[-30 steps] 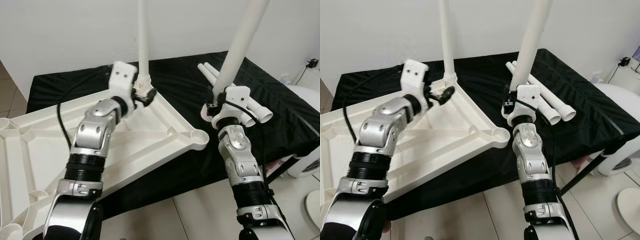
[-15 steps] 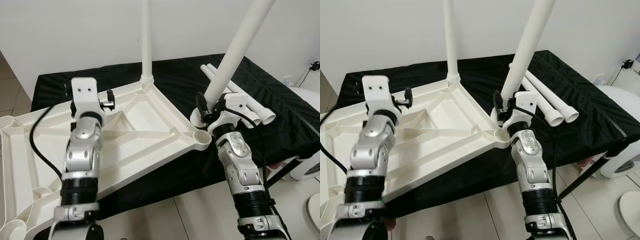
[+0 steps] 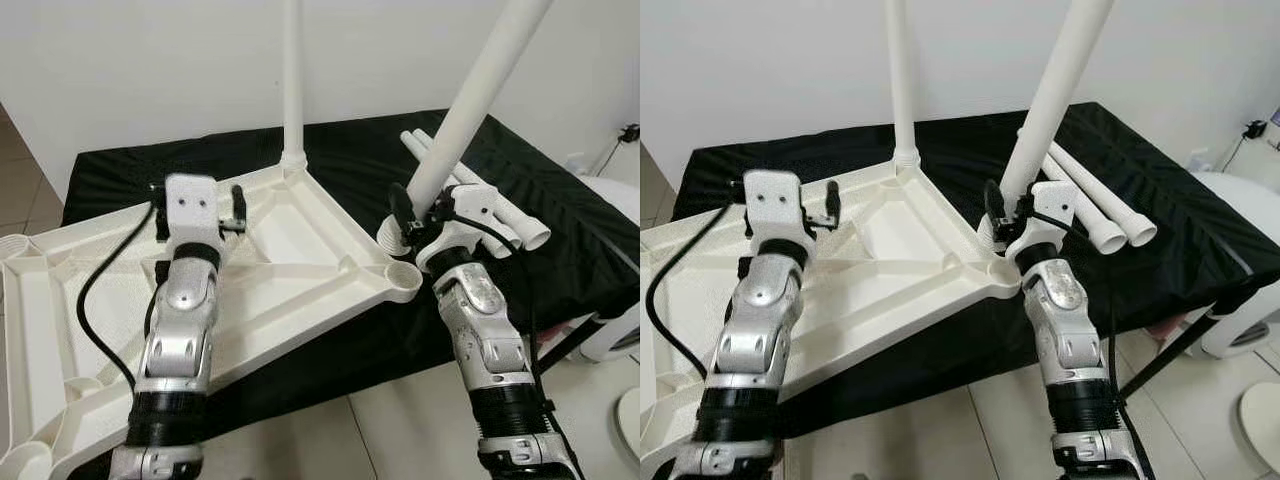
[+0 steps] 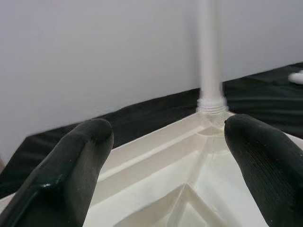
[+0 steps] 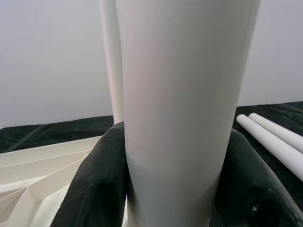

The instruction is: Building children table

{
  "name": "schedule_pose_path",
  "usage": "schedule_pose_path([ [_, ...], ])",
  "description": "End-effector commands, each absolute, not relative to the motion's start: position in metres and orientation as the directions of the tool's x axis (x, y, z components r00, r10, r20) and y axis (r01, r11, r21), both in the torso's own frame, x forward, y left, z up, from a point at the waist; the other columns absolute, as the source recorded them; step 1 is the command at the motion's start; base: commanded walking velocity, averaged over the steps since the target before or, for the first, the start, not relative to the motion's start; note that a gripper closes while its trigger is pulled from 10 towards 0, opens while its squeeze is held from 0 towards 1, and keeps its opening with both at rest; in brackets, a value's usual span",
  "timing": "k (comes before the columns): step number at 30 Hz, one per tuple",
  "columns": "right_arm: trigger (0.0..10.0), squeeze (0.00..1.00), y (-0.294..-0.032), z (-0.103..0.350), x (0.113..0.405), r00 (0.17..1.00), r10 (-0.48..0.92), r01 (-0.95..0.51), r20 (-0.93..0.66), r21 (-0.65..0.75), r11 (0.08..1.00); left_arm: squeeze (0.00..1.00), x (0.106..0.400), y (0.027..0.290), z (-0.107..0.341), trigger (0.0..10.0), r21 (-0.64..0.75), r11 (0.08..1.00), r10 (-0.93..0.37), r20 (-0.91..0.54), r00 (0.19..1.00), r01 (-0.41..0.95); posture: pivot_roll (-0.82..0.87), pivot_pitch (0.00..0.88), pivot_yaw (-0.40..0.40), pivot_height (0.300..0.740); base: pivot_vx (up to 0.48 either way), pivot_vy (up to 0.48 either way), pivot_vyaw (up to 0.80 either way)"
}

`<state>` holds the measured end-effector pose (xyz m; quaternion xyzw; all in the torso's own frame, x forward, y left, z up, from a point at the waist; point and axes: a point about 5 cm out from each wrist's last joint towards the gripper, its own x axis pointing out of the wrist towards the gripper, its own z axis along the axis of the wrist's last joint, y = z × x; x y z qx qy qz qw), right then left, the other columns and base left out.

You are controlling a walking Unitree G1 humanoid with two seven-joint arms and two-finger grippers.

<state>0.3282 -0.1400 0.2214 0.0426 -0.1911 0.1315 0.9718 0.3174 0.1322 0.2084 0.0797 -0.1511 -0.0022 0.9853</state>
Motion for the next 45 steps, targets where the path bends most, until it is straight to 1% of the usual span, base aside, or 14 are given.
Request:
schedule_pose_path([
  [1,10.0,0.0,-0.14,0.223,0.325,0.885,0.253,-0.286,0.391,0.026,0.958,0.0,0.311,0.117,0.213,10.0,0.223,0.969,-0.178,0.337,0.924,0.105,-0.09,0.004,0.032,0.74,0.0,0.0,0.0],
  [2,10.0,0.0,-0.14,0.223,0.325,0.885,0.253,-0.286,0.391,0.026,0.958,0.0,0.311,0.117,0.213,10.0,0.223,0.969,-0.178,0.337,0.924,0.105,-0.09,0.004,0.032,0.74,0.0,0.0,0.0],
  [3,10.0,0.0,-0.14,0.223,0.325,0.885,0.253,-0.284,0.39,0.023,0.958,0.0,0.308,0.113,0.214,10.0,0.26,0.957,-0.22,0.347,0.912,0.132,-0.09,0.004,0.032,0.74,0.0,0.0,0.0],
  [4,10.0,0.0,-0.142,0.223,0.325,0.888,0.249,-0.277,0.387,0.017,0.961,0.0,0.304,0.102,0.208,10.0,0.32,0.919,-0.334,0.323,0.886,0.23,-0.08,0.002,0.029,0.74,0.0,0.0,0.0],
  [5,10.0,0.0,-0.142,0.223,0.325,0.888,0.249,-0.277,0.387,0.017,0.961,0.0,0.304,0.102,0.208,10.0,0.32,0.919,-0.334,0.323,0.886,0.23,-0.08,0.002,0.029,0.74,0.0,0.0,0.0],
  [7,10.0,0.0,-0.143,0.222,0.326,0.892,0.244,-0.267,0.381,0.01,0.964,0.0,0.299,0.088,0.197,10.0,0.372,0.856,-0.468,0.264,0.843,0.359,-0.08,0.002,0.026,0.74,0.0,0.0,0.0],
  [8,10.0,0.0,-0.143,0.222,0.326,0.892,0.244,-0.267,0.381,0.01,0.964,0.0,0.299,0.088,0.197,10.0,0.372,0.856,-0.468,0.264,0.843,0.359,-0.08,0.002,0.026,0.74,0.0,0.0,0.0],
  [10,10.0,0.0,-0.143,0.221,0.327,0.893,0.248,-0.268,0.375,0.003,0.963,0.0,0.295,0.077,0.189,10.0,0.387,0.794,-0.57,0.208,0.795,0.468,-0.08,0.0,0.028,0.74,0.0,0.0,0.0],
  [13,10.0,0.0,-0.143,0.221,0.327,0.893,0.248,-0.268,0.375,0.003,0.963,0.0,0.295,0.077,0.189,10.0,0.387,0.794,-0.57,0.208,0.795,0.468,-0.08,0.0,0.028,0.74,0.0,0.0,0.0],
  [14,10.0,0.0,-0.143,0.221,0.327,0.893,0.25,-0.27,0.373,0.001,0.963,0.0,0.294,0.071,0.185,10.0,0.406,0.757,-0.615,0.177,0.768,0.512,-0.08,0.0,0.035,0.74,0.0,0.0,0.0],
  [17,10.0,0.0,-0.143,0.221,0.327,0.894,0.25,-0.269,0.372,-0.002,0.963,0.0,0.292,0.066,0.181,10.0,0.409,0.725,-0.652,0.146,0.744,0.554,-0.09,0.0,0.038,0.74,0.0,0.0,0.0],
  [21,10.0,0.0,-0.149,0.221,0.325,0.901,0.229,-0.244,0.369,-0.007,0.97,0.0,0.286,0.05,0.164,10.0,0.406,0.623,-0.739,0.023,0.674,0.669,-0.09,0.0,0.044,0.74,0.0,0.0,0.0],
  [30,10.0,0.0,-0.151,0.219,0.324,0.908,0.215,-0.226,0.36,-0.012,0.974,0.0,0.288,0.039,0.147,10.0,0.422,0.527,-0.772,-0.125,0.623,0.738,-0.1,0.015,0.049,0.74,0.0,0.0,0.0],
  [45,10.0,0.0,-0.153,0.22,0.324,0.911,0.204,-0.211,0.357,-0.021,0.977,0.0,0.304,0.032,0.137,10.0,0.439,0.508,-0.71,-0.273,0.648,0.741,-0.1,0.025,0.052,0.74,0.0,0.0,0.0],
])
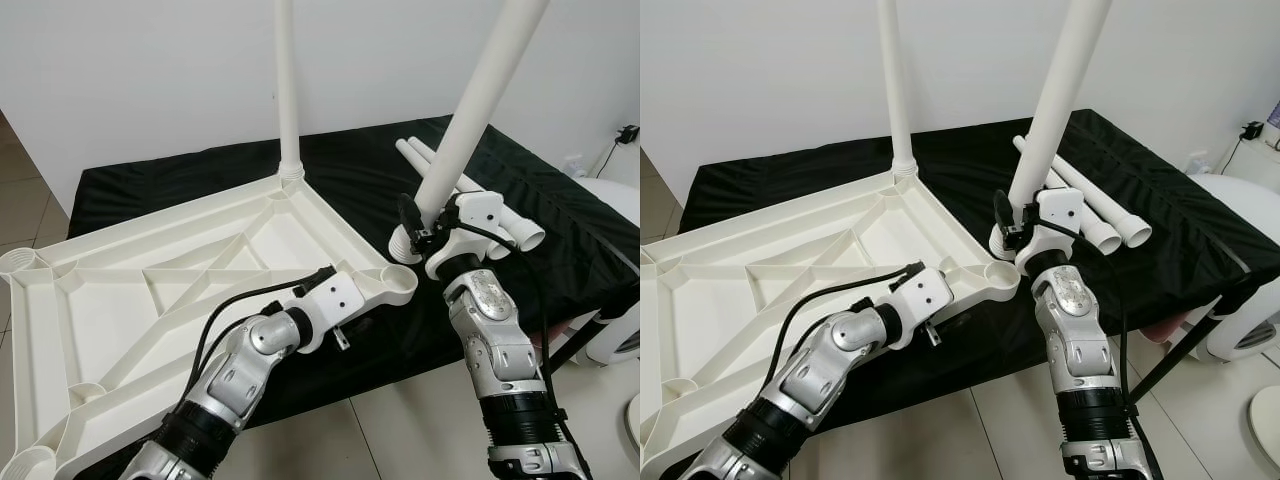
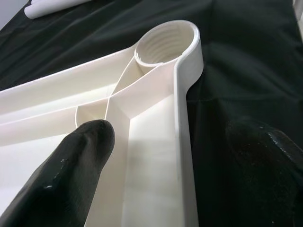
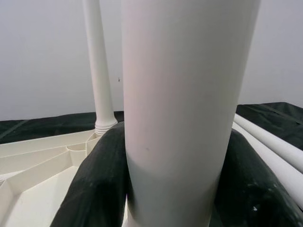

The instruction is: Building children table

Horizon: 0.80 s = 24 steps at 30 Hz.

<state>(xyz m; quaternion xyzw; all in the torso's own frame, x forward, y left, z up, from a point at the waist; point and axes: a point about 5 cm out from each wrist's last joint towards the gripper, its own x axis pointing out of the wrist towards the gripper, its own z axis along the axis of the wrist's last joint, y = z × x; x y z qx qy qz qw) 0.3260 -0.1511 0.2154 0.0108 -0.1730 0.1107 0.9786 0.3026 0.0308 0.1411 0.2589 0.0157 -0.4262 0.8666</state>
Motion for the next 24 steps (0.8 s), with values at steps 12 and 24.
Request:
schedule_pose_path([
  [12,10.0,0.0,-0.156,0.221,0.324,0.915,0.187,-0.191,0.357,-0.023,0.981,0.0,0.297,0.024,0.126,2.7,0.396,0.405,-0.736,-0.392,0.551,0.824,-0.11,0.035,0.065,0.74,0.0,0.0,0.0],
  [24,10.0,0.0,-0.156,0.22,0.323,0.918,0.177,-0.181,0.356,-0.022,0.983,0.0,0.306,0.018,0.13,10.0,0.407,0.396,-0.697,-0.451,0.558,0.823,-0.11,0.038,0.07,0.74,0.0,0.0,0.0],
])
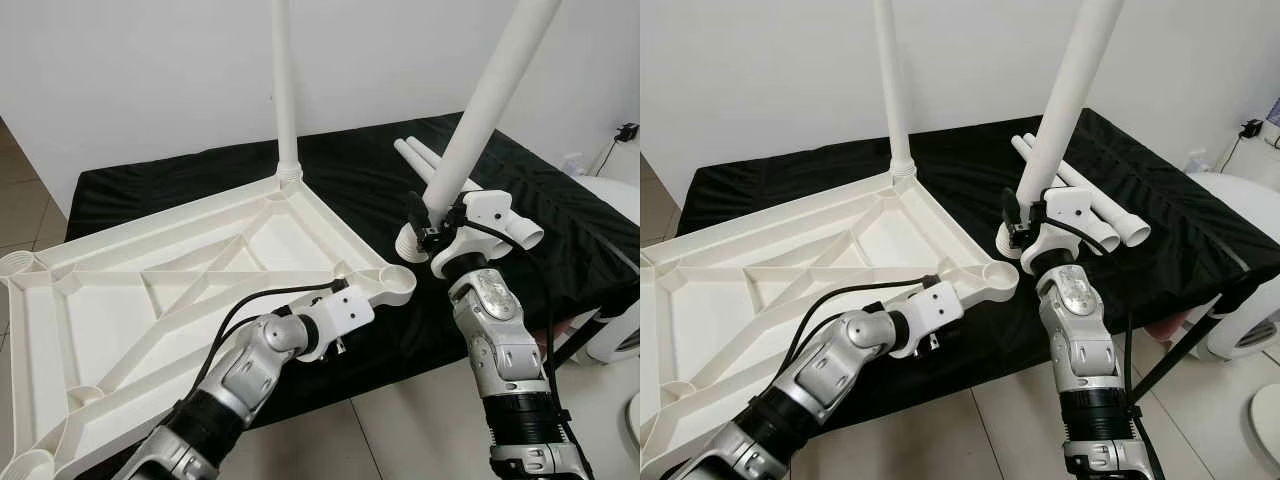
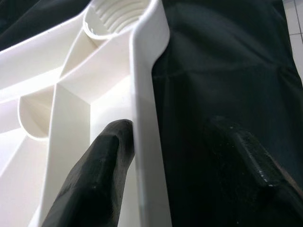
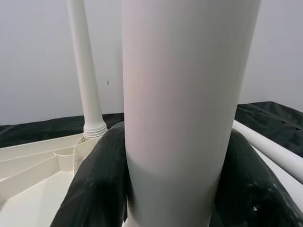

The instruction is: Building children table

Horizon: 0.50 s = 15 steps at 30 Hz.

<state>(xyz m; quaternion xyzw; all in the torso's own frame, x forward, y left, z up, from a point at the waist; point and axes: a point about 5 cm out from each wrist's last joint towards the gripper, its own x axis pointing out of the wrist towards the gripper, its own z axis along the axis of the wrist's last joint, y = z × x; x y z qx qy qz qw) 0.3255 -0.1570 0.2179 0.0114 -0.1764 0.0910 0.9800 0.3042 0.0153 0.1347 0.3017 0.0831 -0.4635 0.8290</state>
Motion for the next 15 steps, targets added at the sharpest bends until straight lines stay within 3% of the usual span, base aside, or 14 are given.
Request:
schedule_pose_path([
  [1,10.0,0.0,-0.1558,0.2204,0.3233,0.918,0.177,-0.181,0.356,-0.022,0.983,0.0,0.3081,0.0178,0.1312,10.0,0.406,0.403,-0.691,-0.452,0.564,0.82,-0.11,0.038,0.07,0.74,0.0,0.0,0.0],
  [8,10.0,0.0,-0.1549,0.22,0.3232,0.918,0.178,-0.183,0.354,-0.021,0.983,0.0,0.311,0.0168,0.133,10.0,0.393,0.419,-0.685,-0.456,0.569,0.819,-0.11,0.037,0.072,0.74,0.0,0.0,0.0],
  [9,10.0,0.0,-0.155,0.2199,0.3231,0.918,0.177,-0.182,0.354,-0.02,0.983,0.0,0.31,0.0164,0.1315,5.6,0.386,0.413,-0.686,-0.463,0.561,0.825,-0.11,0.037,0.074,0.74,0.0,0.0,0.0],
  [11,10.0,0.0,-0.155,0.2198,0.3229,0.918,0.176,-0.181,0.354,-0.02,0.983,0.0,0.3092,0.0162,0.1302,5.6,0.382,0.411,-0.686,-0.469,0.556,0.828,-0.11,0.037,0.074,0.74,0.0,0.0,0.0],
  [13,10.0,0.0,-0.1548,0.2194,0.3225,0.919,0.176,-0.18,0.354,-0.021,0.983,0.0,0.3083,0.0161,0.1278,2.4,0.367,0.411,-0.686,-0.479,0.548,0.835,-0.11,0.036,0.076,0.74,0.0,0.0,0.0],
  [14,10.0,0.0,-0.1548,0.2194,0.3225,0.919,0.176,-0.18,0.354,-0.021,0.983,0.0,0.3083,0.0161,0.1278,2.4,0.367,0.411,-0.686,-0.479,0.548,0.835,-0.11,0.036,0.076,0.74,0.0,0.0,0.0],
  [15,10.0,0.0,-0.1547,0.2194,0.3223,0.919,0.176,-0.18,0.354,-0.021,0.983,0.0,0.308,0.0158,0.1271,0.2,0.36,0.41,-0.687,-0.483,0.543,0.838,-0.11,0.036,0.076,0.74,0.0,0.0,0.0],
])
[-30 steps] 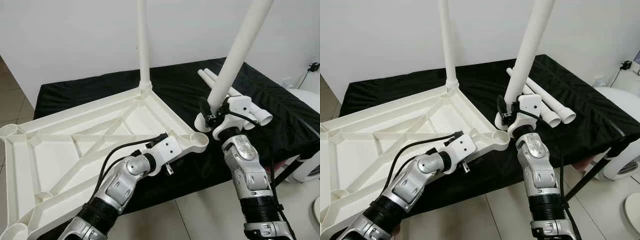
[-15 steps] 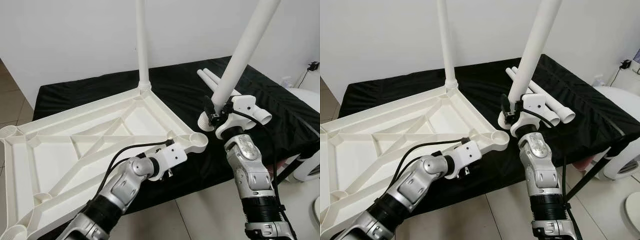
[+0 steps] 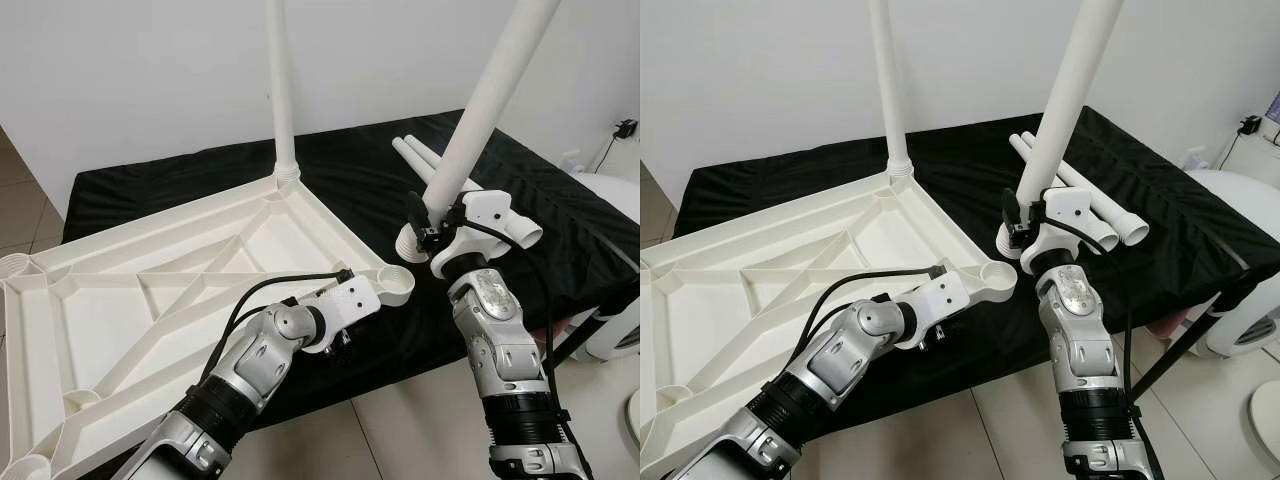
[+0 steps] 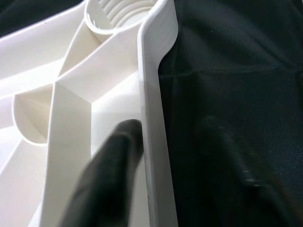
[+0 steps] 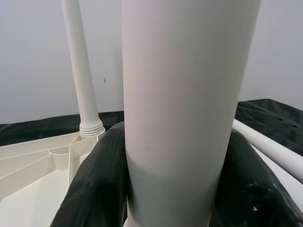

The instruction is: Building children table

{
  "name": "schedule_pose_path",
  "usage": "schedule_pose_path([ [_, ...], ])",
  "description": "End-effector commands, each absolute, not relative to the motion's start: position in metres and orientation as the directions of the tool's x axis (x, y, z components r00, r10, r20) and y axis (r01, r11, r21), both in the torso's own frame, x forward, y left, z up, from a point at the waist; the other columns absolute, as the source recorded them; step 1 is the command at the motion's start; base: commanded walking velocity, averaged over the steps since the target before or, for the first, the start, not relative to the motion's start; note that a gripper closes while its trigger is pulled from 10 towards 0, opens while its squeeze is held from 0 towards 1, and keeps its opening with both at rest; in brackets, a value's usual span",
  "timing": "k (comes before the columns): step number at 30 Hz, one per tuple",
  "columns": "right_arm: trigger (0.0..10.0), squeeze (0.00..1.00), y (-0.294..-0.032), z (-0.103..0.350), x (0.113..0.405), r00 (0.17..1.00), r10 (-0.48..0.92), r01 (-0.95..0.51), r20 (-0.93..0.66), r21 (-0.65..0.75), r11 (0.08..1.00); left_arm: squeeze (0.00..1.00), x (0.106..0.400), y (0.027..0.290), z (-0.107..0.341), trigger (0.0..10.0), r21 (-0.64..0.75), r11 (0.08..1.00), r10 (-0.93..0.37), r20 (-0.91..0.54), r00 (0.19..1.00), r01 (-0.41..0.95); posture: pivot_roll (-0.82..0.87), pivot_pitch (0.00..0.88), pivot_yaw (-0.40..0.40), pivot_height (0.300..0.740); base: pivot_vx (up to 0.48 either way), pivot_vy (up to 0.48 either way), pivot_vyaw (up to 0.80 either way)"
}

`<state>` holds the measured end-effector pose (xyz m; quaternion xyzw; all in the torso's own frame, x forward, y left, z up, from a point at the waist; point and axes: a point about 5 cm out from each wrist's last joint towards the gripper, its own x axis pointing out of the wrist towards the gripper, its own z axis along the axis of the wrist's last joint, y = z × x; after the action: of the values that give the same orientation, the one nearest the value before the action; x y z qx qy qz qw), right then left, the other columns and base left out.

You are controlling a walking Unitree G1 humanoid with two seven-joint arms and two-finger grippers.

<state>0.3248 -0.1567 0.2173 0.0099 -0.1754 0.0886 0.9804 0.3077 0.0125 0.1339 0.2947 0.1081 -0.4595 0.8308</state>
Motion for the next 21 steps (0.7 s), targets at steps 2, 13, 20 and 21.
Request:
schedule_pose_path([
  [2,10.0,0.0,-0.155,0.219,0.321,0.92,0.175,-0.179,0.352,-0.021,0.984,0.0,0.307,0.016,0.126,4.0,0.378,0.404,-0.677,-0.488,0.55,0.833,-0.11,0.037,0.077,0.74,0.0,0.0,0.0],
  [13,10.0,0.0,-0.153,0.214,0.319,0.92,0.205,-0.207,0.333,-0.03,0.978,0.0,0.307,0.023,0.121,4.2,0.361,0.415,-0.667,-0.503,0.549,0.835,-0.12,0.032,0.075,0.74,0.0,0.0,0.0],
  [20,10.0,0.0,-0.152,0.211,0.318,0.92,0.24,-0.237,0.311,-0.046,0.97,0.0,0.306,0.031,0.116,10.0,0.36,0.413,-0.651,-0.525,0.547,0.837,-0.12,0.033,0.064,0.74,0.0,0.0,0.0],
  [21,10.0,0.0,-0.152,0.211,0.318,0.92,0.24,-0.237,0.311,-0.046,0.97,0.0,0.306,0.031,0.116,10.0,0.36,0.413,-0.651,-0.525,0.547,0.837,-0.12,0.033,0.064,0.74,0.0,0.0,0.0],
])
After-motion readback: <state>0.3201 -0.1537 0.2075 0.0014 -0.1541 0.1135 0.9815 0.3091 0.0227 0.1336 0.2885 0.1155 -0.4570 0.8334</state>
